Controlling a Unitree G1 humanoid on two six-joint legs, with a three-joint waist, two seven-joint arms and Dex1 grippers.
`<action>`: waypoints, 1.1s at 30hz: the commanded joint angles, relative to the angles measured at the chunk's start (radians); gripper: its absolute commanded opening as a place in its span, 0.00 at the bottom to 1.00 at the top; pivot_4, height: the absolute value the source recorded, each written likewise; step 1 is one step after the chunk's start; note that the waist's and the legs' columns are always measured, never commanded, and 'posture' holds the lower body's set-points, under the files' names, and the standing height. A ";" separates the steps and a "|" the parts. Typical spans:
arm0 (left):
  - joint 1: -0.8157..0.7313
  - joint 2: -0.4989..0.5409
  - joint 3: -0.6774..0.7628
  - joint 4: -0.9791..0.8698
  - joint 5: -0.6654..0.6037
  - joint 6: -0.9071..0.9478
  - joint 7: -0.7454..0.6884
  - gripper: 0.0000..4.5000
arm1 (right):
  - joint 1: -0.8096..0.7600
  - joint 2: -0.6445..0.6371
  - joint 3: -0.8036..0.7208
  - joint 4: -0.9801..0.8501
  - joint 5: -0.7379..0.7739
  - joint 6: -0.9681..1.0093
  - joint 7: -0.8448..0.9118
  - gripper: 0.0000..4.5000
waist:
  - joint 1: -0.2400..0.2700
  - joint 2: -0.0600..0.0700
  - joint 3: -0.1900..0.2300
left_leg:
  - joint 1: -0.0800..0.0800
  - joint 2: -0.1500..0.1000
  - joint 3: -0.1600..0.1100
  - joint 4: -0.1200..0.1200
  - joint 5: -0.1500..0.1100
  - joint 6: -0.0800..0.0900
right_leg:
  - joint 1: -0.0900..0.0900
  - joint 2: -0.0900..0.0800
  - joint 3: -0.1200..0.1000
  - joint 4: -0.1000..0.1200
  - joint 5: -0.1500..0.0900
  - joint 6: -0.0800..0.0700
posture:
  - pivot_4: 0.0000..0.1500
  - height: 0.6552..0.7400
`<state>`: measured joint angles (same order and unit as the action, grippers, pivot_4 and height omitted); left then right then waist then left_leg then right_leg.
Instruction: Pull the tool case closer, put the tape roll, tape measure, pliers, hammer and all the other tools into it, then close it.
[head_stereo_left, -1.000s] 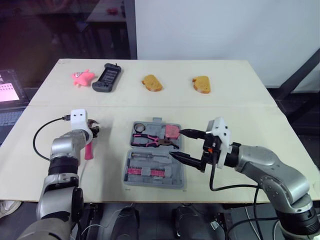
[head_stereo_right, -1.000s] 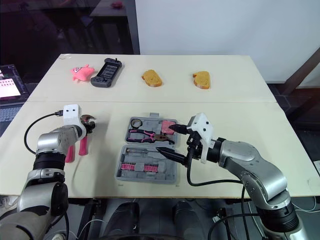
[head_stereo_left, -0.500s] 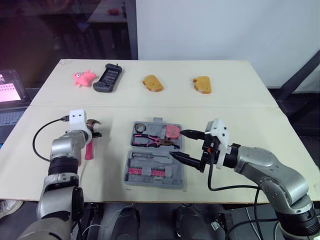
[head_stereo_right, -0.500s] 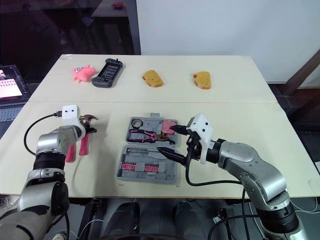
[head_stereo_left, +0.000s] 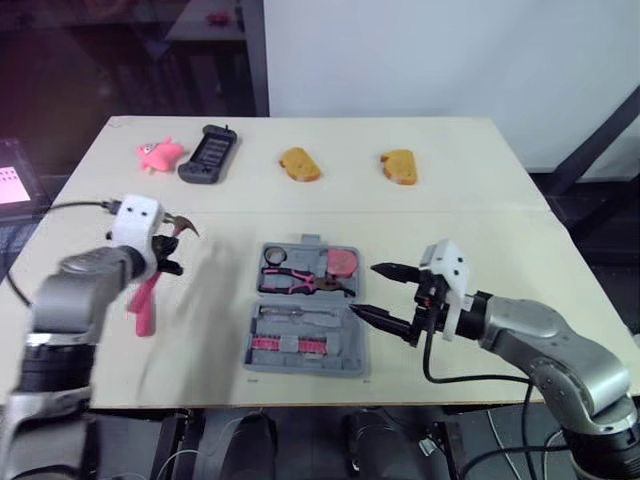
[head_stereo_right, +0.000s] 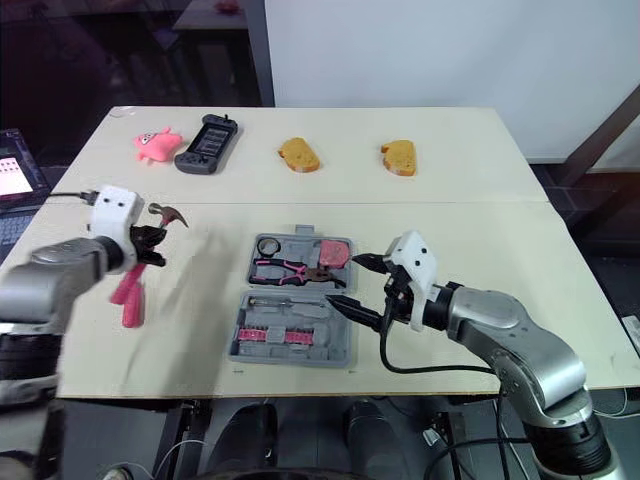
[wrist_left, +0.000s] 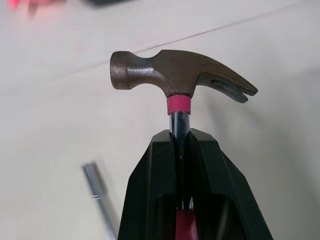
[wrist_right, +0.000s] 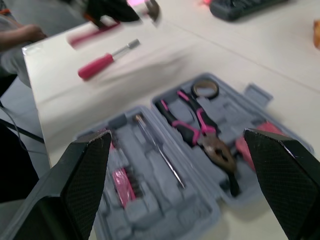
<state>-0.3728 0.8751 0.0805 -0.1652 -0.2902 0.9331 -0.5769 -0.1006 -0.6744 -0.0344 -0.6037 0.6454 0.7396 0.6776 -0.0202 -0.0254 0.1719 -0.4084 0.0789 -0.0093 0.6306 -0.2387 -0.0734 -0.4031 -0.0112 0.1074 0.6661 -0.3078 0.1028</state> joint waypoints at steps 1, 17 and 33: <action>-0.019 0.115 -0.119 -0.136 -0.046 -0.066 -0.253 0.01 | 0.010 -0.031 -0.061 -0.014 0.016 -0.006 0.016 1.00 | 0.008 -0.002 0.001 | -0.001 0.000 0.000 0.000 0.000 0.000 | 0.000 0.000 0.000 0.000 0.000 0.000 | 1.00 1.00; -0.276 -0.130 -0.589 -0.134 0.117 -0.310 -0.576 0.01 | 0.219 -0.133 -0.167 -0.092 0.036 -0.014 0.084 1.00 | 0.003 -0.003 0.002 | -0.001 0.000 0.000 0.002 0.000 0.001 | 0.000 0.002 0.001 0.000 0.000 0.000 | 1.00 1.00; -0.364 -0.285 -0.794 -0.198 0.248 0.009 -0.416 0.01 | 0.255 -0.100 -0.170 -0.121 0.038 -0.015 0.019 1.00 | 0.006 -0.003 0.002 | -0.001 0.000 -0.001 0.003 0.000 0.001 | 0.001 0.001 0.001 0.000 -0.001 0.001 | 1.00 1.00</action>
<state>-0.7179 0.5998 -0.7161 -0.3482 -0.0511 0.9524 -0.9976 0.1530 -0.7818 -0.1938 -0.6798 0.6718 0.7365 0.7028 -0.0141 -0.0284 0.1742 -0.4095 0.0786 -0.0098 0.6336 -0.2388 -0.0722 -0.4025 -0.0097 0.1089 0.6662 -0.3087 0.1041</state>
